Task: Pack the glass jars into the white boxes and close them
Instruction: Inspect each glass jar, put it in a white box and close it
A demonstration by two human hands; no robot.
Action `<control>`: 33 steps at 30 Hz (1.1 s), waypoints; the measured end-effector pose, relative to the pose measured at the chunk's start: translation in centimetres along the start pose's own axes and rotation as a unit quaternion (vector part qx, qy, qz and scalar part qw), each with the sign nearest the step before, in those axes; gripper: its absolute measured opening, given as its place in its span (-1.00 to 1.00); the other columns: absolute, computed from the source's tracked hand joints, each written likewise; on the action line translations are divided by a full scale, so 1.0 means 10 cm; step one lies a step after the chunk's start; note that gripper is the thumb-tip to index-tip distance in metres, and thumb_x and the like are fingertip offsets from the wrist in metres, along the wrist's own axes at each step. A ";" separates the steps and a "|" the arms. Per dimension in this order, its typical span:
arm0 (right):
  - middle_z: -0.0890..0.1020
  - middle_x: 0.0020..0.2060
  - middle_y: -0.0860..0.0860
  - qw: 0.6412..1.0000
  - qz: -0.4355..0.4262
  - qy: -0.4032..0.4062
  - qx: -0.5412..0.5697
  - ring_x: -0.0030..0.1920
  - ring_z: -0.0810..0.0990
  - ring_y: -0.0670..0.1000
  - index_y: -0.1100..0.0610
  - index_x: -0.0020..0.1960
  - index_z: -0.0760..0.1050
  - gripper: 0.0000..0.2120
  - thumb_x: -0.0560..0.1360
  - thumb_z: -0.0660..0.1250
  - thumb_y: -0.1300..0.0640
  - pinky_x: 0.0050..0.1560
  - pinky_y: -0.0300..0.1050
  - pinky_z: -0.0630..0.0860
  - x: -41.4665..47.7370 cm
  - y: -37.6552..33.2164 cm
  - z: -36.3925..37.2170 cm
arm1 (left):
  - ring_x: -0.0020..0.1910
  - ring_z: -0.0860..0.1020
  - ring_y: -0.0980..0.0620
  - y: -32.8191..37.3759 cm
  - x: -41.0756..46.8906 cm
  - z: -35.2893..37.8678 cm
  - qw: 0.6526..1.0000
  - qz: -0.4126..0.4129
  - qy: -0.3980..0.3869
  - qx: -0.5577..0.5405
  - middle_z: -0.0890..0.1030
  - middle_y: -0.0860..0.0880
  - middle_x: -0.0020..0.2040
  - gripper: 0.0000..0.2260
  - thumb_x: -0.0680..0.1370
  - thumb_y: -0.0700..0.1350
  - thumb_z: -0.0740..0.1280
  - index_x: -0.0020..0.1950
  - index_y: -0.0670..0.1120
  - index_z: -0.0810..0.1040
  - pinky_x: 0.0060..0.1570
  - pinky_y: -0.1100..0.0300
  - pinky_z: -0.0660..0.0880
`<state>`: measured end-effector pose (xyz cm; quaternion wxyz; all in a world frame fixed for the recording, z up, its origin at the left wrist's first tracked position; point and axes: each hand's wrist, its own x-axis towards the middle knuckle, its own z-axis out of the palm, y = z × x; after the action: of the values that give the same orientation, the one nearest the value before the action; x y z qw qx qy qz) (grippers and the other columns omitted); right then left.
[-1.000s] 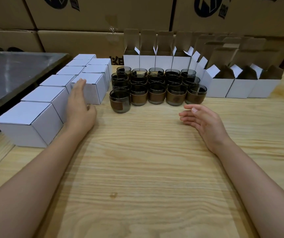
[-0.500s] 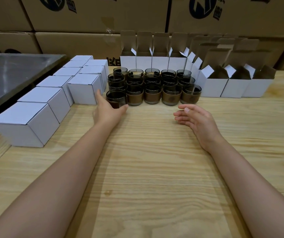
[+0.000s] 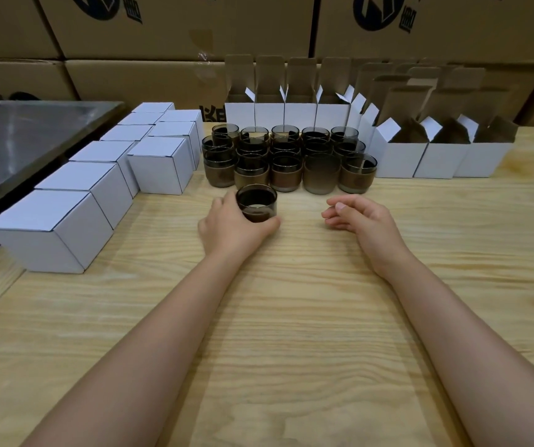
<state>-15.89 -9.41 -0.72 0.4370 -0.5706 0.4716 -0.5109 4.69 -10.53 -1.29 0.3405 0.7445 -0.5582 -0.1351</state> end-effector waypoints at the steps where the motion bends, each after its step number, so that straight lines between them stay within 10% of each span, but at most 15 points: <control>1: 0.67 -0.14 0.04 1.000 -0.002 -0.003 -0.011 -0.08 0.62 -0.01 0.08 0.02 0.57 -0.84 0.59 0.23 0.25 0.11 -0.09 0.56 -0.01 0.00 0.01 | 0.26 0.44 -0.02 0.05 -0.04 0.03 1.000 0.003 -0.004 0.003 0.47 0.01 0.21 -0.27 0.26 0.35 0.45 0.30 0.03 0.40 0.26 0.02 0.27; 19: 0.63 0.02 -0.34 0.994 -0.060 -0.093 -0.021 0.16 0.54 -0.31 -0.03 0.32 0.41 -0.63 0.60 0.21 0.31 0.08 -0.44 0.42 -0.04 -0.02 0.01 | 0.23 0.49 0.02 0.34 -0.29 0.22 0.979 0.123 -0.102 -0.131 0.57 0.10 0.17 -0.30 0.28 0.19 0.56 0.31 0.04 0.35 0.28 0.00 0.35; 33: 0.54 0.19 0.09 0.992 -0.075 -0.098 0.024 0.32 0.46 -0.02 0.23 0.27 0.39 -0.55 0.43 0.34 0.46 0.23 -0.09 0.51 -0.05 -0.04 -0.01 | 0.07 0.57 0.04 0.41 -0.35 0.16 0.966 0.153 -0.063 -0.198 0.59 0.11 0.08 -0.27 0.20 -0.12 0.64 0.27 0.03 0.37 0.07 0.09 0.50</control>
<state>-15.94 -8.82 -0.38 0.4555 -0.6410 0.3698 -0.4948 -0.42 -8.43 -0.42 0.4614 0.5582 -0.6481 -0.2358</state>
